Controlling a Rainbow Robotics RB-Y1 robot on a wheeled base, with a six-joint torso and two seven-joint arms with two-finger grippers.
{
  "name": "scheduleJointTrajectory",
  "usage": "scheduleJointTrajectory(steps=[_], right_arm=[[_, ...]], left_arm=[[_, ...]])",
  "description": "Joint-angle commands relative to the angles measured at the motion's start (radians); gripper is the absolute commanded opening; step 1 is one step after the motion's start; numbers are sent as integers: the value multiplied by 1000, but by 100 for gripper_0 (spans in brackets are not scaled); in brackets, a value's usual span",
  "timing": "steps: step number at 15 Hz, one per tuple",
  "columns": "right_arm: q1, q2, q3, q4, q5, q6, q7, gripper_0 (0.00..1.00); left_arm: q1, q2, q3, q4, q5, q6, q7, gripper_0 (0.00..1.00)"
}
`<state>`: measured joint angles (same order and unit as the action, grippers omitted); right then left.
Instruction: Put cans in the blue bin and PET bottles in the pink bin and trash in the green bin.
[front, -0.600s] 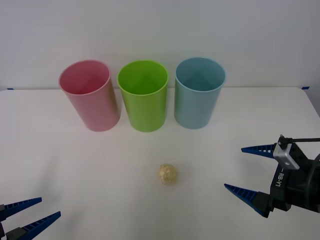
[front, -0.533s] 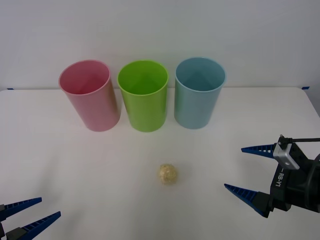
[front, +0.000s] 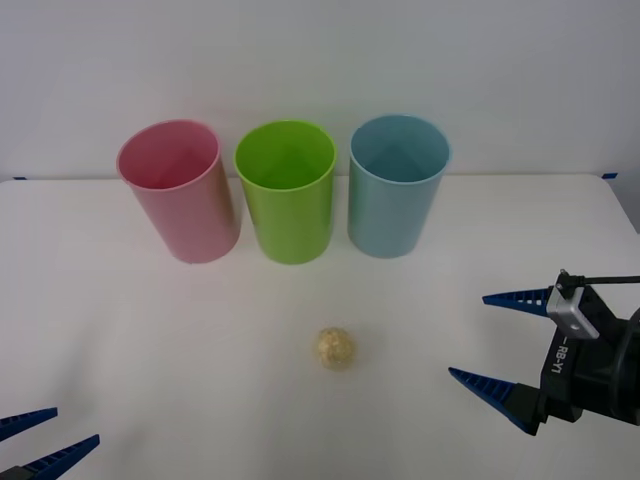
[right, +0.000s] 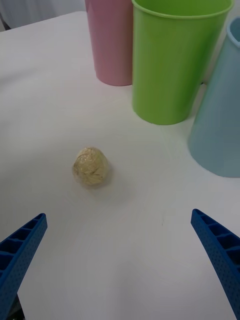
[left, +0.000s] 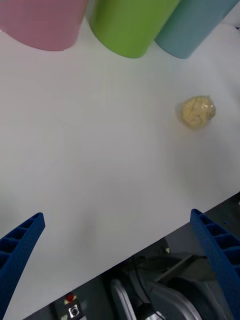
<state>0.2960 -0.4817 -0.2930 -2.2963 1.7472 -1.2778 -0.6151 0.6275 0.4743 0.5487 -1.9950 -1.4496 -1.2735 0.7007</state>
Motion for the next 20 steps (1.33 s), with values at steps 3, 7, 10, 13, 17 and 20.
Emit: scheduleJointTrajectory(steps=[3,7,10,13,17,20], right_arm=[[0,0,0,0,0,0,0,100],[0,0,0,0,0,0,0,100],[0,0,0,0,0,0,0,100],[0,0,0,0,0,0,0,100],[0,0,0,0,0,0,0,100],[0,0,0,0,0,0,0,100]], left_arm=[[67,125,-110,-82,9,180,69,100],[158,395,-300,-177,86,576,186,100],[173,612,-392,-203,166,766,206,100],[239,842,-409,-283,248,904,212,100],[253,1058,-409,-361,258,996,264,100],[113,1202,-507,-409,256,996,382,100]])
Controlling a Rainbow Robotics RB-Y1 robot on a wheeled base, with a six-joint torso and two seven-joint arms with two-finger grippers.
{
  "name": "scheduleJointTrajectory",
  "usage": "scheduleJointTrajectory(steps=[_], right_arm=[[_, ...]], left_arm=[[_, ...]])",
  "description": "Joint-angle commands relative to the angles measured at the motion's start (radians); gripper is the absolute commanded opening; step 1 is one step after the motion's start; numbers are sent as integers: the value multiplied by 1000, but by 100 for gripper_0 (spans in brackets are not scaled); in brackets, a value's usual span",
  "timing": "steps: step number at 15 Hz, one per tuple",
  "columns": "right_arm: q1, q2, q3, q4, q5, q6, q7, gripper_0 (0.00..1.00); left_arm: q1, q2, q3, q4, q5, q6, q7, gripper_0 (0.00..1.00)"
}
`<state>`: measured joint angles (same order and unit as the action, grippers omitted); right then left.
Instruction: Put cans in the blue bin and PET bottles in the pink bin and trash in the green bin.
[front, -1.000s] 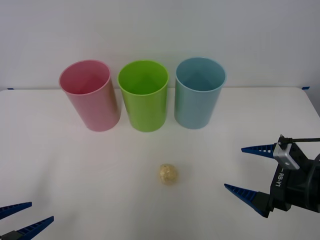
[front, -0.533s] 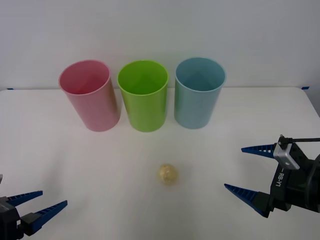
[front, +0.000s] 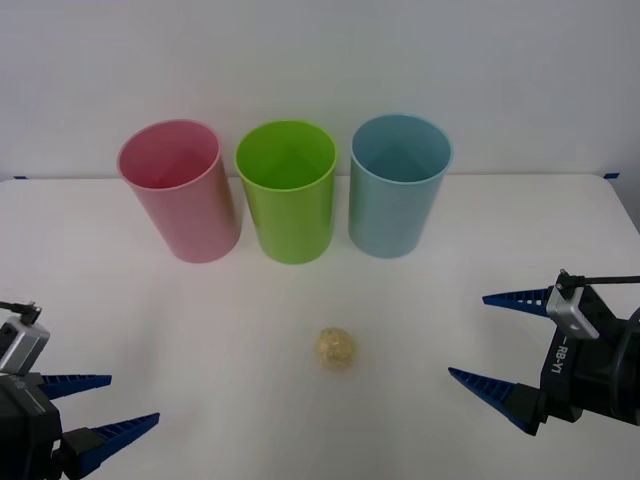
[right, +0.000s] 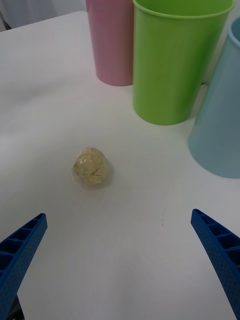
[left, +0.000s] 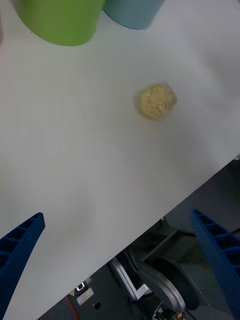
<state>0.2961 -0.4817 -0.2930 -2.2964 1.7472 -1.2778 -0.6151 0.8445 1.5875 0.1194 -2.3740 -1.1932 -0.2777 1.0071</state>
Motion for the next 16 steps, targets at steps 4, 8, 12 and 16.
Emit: scheduleJointTrajectory(steps=[4,8,12,16], right_arm=[[0,0,0,0,0,0,0,100],[0,0,0,0,0,0,0,100],[0,0,0,0,0,0,0,100],[0,0,0,0,0,0,0,100]], left_arm=[[-550,181,-419,-59,-6,-31,179,100],[-1279,17,-1003,64,-74,-166,211,100],[-1914,-100,-1615,211,15,-104,176,100],[-2291,-262,-1999,309,155,-28,145,100]])
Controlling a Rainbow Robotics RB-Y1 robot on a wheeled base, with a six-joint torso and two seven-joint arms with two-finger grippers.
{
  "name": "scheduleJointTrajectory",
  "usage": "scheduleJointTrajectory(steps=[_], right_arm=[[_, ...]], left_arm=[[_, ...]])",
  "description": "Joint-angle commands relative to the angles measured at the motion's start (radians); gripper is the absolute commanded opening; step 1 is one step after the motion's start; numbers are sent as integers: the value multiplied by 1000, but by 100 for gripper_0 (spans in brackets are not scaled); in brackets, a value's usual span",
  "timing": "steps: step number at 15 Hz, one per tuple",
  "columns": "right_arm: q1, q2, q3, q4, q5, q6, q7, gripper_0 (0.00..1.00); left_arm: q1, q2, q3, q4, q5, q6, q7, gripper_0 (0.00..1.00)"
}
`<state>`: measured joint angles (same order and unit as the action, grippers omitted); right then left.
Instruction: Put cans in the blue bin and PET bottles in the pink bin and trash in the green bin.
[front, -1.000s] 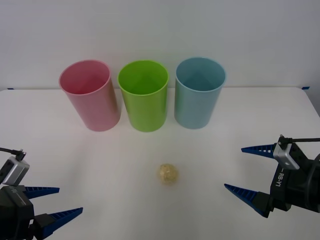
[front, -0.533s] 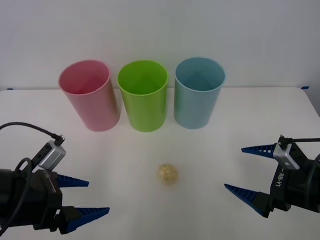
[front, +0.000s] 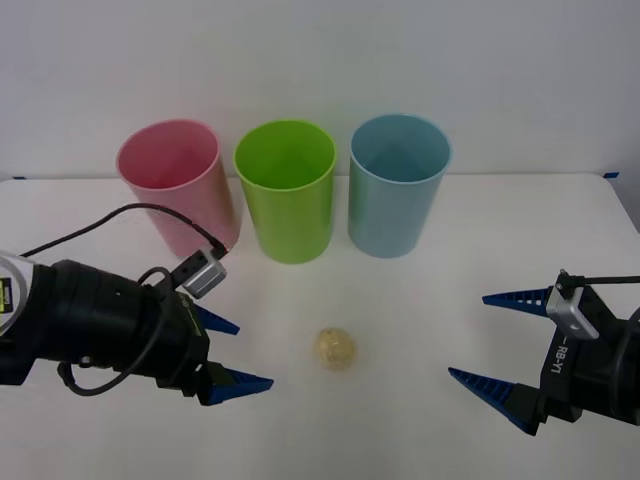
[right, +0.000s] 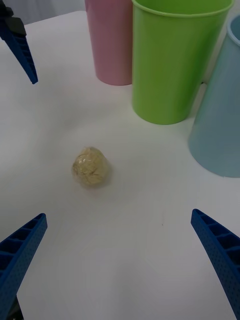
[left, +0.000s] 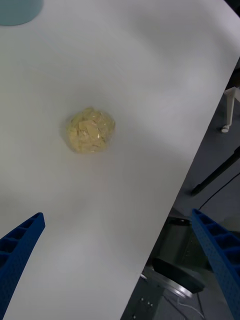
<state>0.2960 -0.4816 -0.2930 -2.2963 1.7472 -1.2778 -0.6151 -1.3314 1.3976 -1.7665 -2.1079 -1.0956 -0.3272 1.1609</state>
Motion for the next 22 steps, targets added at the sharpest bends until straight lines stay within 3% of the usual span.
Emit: scheduleJointTrajectory(steps=[1,10,22], right_arm=[[0,0,0,0,0,0,0,100],[0,0,0,0,0,0,0,100],[0,0,0,0,0,0,0,100]], left_arm=[[-126,-98,-122,60,71,22,-9,100],[-167,-273,-120,210,123,0,-14,100],[-166,-488,-137,397,89,0,-73,100]])
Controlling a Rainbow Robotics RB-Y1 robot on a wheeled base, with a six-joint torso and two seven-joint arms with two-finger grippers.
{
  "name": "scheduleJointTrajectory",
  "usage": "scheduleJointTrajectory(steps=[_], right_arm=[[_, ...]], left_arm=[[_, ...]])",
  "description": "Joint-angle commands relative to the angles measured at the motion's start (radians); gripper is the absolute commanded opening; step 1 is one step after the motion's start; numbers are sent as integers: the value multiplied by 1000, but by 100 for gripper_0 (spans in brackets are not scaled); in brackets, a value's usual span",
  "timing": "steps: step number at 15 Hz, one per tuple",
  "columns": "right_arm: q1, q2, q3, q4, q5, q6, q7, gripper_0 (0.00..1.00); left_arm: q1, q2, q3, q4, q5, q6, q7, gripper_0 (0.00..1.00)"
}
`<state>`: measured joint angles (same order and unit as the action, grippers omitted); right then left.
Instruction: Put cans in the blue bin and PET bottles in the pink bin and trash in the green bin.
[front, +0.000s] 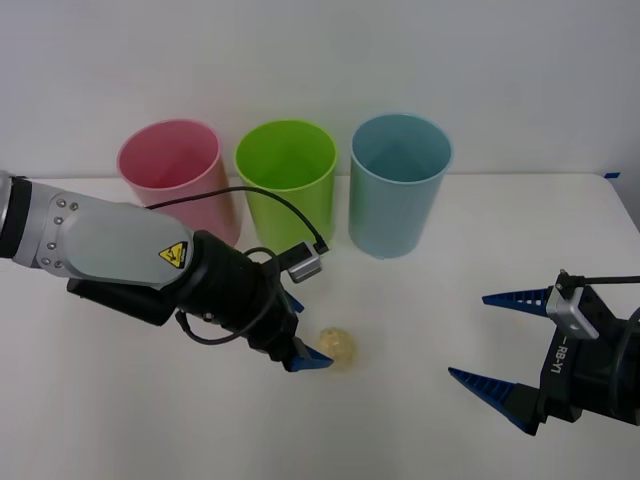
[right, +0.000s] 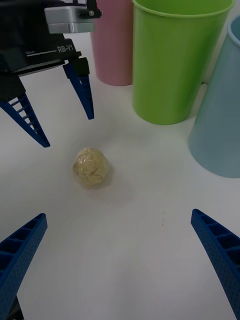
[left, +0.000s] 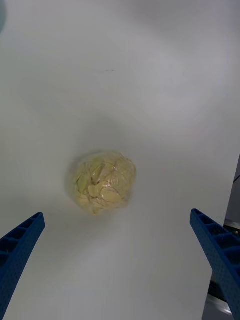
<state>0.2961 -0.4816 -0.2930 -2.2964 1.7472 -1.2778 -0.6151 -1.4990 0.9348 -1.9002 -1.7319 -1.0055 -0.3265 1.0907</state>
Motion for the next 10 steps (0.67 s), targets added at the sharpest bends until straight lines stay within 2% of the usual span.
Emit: scheduleJointTrajectory(steps=[1,5,10], right_arm=[[0,0,0,0,0,0,0,100],[0,0,0,0,0,0,0,100],[0,0,0,0,0,0,0,100]], left_arm=[[2,-30,-7,20,-2,0,-3,100],[5,-62,-19,54,-8,1,-17,100],[51,-143,-19,141,-18,32,-31,100]])
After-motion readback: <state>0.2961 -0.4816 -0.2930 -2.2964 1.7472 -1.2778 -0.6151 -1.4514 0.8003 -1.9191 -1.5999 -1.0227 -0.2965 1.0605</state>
